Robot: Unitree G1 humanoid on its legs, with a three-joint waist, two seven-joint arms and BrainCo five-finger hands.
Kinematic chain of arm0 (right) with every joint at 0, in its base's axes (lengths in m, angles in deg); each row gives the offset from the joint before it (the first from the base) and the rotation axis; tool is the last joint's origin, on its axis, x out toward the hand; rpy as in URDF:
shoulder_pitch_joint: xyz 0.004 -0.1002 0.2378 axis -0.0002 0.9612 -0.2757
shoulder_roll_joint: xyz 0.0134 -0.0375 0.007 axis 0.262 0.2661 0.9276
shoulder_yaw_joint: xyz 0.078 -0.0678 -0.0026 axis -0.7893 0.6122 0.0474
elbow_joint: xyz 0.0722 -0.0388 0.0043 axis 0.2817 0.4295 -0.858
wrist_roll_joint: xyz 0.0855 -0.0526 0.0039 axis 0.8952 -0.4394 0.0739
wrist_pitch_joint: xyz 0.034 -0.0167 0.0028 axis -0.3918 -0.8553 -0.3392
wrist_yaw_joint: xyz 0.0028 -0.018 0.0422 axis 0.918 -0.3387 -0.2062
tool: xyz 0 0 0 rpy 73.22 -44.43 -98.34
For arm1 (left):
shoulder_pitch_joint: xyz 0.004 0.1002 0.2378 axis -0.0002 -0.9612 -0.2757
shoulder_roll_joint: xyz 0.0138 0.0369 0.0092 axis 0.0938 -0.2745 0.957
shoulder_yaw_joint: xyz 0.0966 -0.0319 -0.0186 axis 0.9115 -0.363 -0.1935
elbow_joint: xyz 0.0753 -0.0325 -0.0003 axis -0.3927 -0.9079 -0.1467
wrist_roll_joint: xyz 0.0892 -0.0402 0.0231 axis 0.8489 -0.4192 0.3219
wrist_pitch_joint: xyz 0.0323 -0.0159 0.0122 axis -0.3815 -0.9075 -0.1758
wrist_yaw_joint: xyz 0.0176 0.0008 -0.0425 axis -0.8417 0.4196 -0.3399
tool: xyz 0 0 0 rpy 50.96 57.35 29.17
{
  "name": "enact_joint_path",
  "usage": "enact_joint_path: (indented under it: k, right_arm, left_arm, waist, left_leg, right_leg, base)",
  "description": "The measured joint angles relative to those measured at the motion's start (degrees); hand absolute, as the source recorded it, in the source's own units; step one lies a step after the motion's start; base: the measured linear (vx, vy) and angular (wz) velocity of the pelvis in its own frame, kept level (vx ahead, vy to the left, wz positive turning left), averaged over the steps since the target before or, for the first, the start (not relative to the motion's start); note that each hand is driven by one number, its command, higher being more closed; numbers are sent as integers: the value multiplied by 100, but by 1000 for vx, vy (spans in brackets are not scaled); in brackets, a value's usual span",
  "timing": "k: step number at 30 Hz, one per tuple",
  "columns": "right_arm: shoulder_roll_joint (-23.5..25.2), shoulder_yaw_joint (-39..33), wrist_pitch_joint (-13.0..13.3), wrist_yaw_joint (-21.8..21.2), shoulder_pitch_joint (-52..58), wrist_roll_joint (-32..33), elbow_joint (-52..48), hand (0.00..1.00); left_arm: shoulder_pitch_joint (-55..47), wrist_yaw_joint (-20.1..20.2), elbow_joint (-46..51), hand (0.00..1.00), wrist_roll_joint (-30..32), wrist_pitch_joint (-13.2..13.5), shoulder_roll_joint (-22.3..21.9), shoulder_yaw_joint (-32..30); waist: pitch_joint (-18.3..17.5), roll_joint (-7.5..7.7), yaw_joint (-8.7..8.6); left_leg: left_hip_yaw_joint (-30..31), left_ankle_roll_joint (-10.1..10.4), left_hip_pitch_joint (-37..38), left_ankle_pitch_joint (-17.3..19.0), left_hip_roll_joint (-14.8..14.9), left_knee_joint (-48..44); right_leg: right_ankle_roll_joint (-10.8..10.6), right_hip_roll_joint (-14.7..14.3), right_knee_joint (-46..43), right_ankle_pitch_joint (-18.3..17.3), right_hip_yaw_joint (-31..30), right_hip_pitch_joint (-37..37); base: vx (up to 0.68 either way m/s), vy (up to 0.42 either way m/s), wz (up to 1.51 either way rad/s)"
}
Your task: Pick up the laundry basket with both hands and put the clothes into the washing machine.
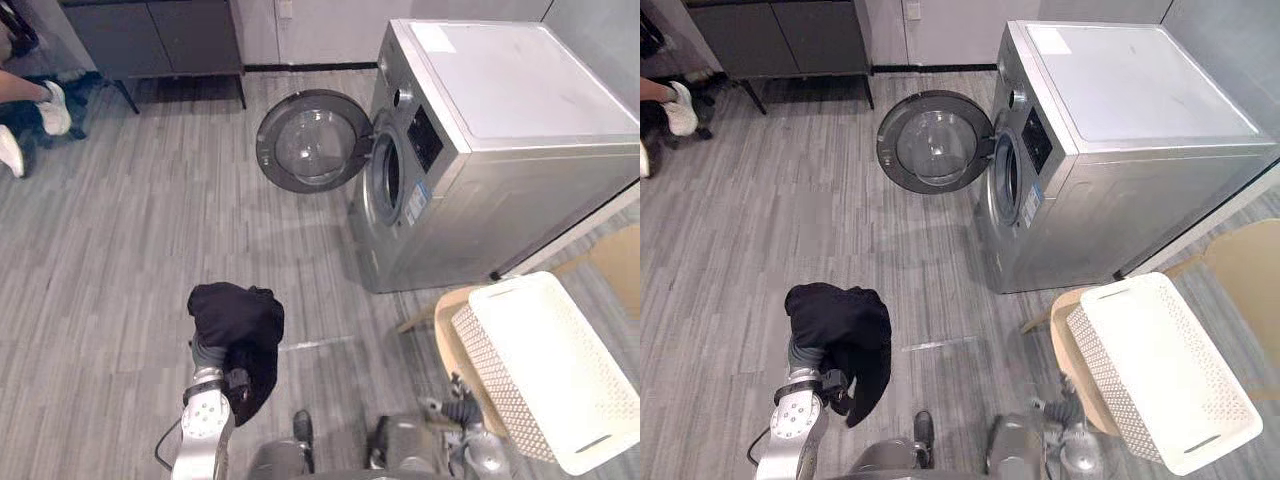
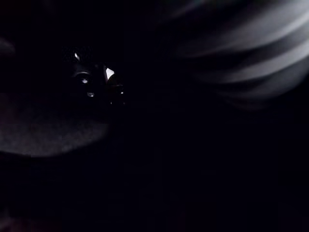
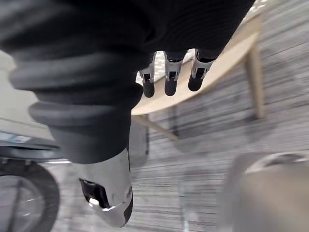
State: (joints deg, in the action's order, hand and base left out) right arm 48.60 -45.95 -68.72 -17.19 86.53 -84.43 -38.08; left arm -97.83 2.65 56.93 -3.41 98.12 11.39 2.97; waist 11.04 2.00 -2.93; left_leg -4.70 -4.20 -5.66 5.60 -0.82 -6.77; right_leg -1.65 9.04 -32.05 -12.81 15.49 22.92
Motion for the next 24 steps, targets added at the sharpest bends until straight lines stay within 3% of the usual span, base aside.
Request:
enact_joint_path:
  k: [1,3,5,6,7,8,9,10,11,12,13,14,16,18,19,21,22,23,24]
  right_arm:
    - [3,-32,-18,3,10,25,24,0]
    - [-26,-204,-73,60,29,8,361,0]
    - [1,-229,-124,55,122,10,486,0]
    - [-6,-221,-172,54,234,10,461,0]
    - [-25,-231,-190,57,257,9,448,0]
    - [-71,-232,-214,62,273,12,359,0]
    - [-154,-228,-225,65,270,17,305,0]
    - [-202,-220,-224,65,268,19,278,0]
    - [-228,-163,-222,64,252,37,260,0]
    - [-225,-133,-226,78,209,67,204,0]
    - [-224,-140,-230,82,187,72,143,0]
    - [-203,-158,-227,81,150,84,27,0]
    - [-133,-200,-231,95,76,121,-108,0]
    - [-80,-217,-231,146,6,130,-117,0]
    - [-30,-215,-225,198,-48,129,-110,0]
    - [-30,-219,-257,256,-42,135,-89,0]
    - [-48,-470,-291,395,95,158,71,0]
    - [-105,-509,-293,423,163,168,317,0]
    - [-27,-511,-329,423,161,177,395,0]
  left_arm:
    - [16,17,-3,100,0,-1,2,22]
    - [107,72,-19,100,3,1,-14,192]
    - [81,90,-19,100,3,3,-77,375]
    - [-6,157,-13,100,2,2,-142,407]
    - [-89,173,7,100,2,-3,-204,399]
    - [-237,197,166,100,-6,-5,-298,414]
    - [-297,267,296,100,-11,-5,-418,456]
    - [-370,300,377,100,-13,-5,-489,438]
    - [-485,308,469,100,-23,-4,-564,456]
    - [-476,308,471,100,-62,-7,-572,499]
    - [-460,309,472,100,-62,-7,-570,519]
    - [-428,322,479,100,-63,-8,-586,552]
    - [-424,397,542,100,-69,-9,-680,544]
    - [-392,430,581,100,-68,-9,-671,585]
    - [-349,426,579,100,-62,-14,-645,584]
    - [-314,425,578,100,-55,-28,-669,631]
    - [-347,418,589,100,-53,-24,-669,811]
    - [-409,413,585,100,-56,-27,-608,859]
    - [-356,414,528,100,-53,-83,-483,845]
  waist:
    - [21,-14,1]
    - [43,12,-88]
    - [20,111,-131]
    - [14,57,-104]
    - [-8,-35,-79]
    - [-7,-176,-136]
    - [6,-355,-90]
    - [12,-431,-6]
    - [-5,-485,173]
    - [-6,-479,263]
    - [4,-441,313]
    - [19,-362,392]
    - [16,-275,442]
    - [-12,-280,566]
    - [-35,-181,630]
    - [-70,-170,664]
    - [-136,-269,695]
    - [-234,-267,710]
    - [-285,-61,636]
  left_leg:
    - [6,4,20,23,-3,2]
    - [198,98,224,272,-62,-10]
    - [328,180,461,636,-133,-212]
    - [350,244,650,969,-64,-439]
    - [312,319,737,1066,33,-648]
    - [132,492,373,1205,302,-1959]
    - [-70,577,-333,893,742,-3750]
    - [-156,572,-583,508,981,-4457]
    - [-294,566,-1002,156,1406,-5586]
    - [-407,570,-1290,186,1678,-6191]
    - [-483,550,-1417,199,1747,-6308]
    - [-715,458,-1614,283,1880,-6259]
    - [-932,504,-1902,491,1876,-5462]
    - [-903,614,-1898,520,1664,-3517]
    - [-625,700,-1847,385,1333,-2305]
    - [-313,719,-1769,-106,1019,-1247]
    - [40,726,-1684,-833,943,-532]
    - [235,876,-1708,-1354,935,-856]
    - [90,768,-1760,-1166,799,-1121]
  right_leg:
    - [-43,-46,166,39,-1,50]
    - [-118,-229,1661,656,-87,93]
    - [2,-175,1709,840,-267,64]
    - [132,-211,1441,919,-263,-49]
    - [193,-229,1289,944,-185,-154]
    - [206,-265,1060,939,44,-327]
    - [360,-481,1030,729,173,-588]
    - [459,-614,1050,650,172,-752]
    - [541,-820,1051,487,100,-1059]
    - [603,-921,1131,318,32,-1379]
    - [600,-925,1204,254,-13,-1542]
    - [607,-925,1447,210,-162,-1876]
    - [596,-901,1970,220,-334,-2452]
    - [584,-850,2194,213,-458,-2815]
    - [345,-659,2196,57,-573,-2956]
    - [98,-533,2179,-103,-648,-3100]
    - [-214,-506,2114,-297,-722,-3238]
    - [-461,-435,2015,-602,-889,-3425]
    - [-478,-238,1954,-636,-927,-3443]
  base:
    - [274,-69,25]
    - [404,-92,45]
    - [523,-169,52]
    - [527,-196,29]
    - [575,-172,29]
    - [580,-194,33]
    - [609,-197,22]
    - [622,-197,-28]
    - [636,-139,-54]
    - [620,-120,-50]
    - [590,-117,-36]
    - [573,-94,-31]
    - [563,-41,-37]
    - [592,109,-51]
    - [623,227,-51]
    - [524,257,-37]
    - [430,264,-72]
    - [529,347,-64]
    - [620,363,-75]
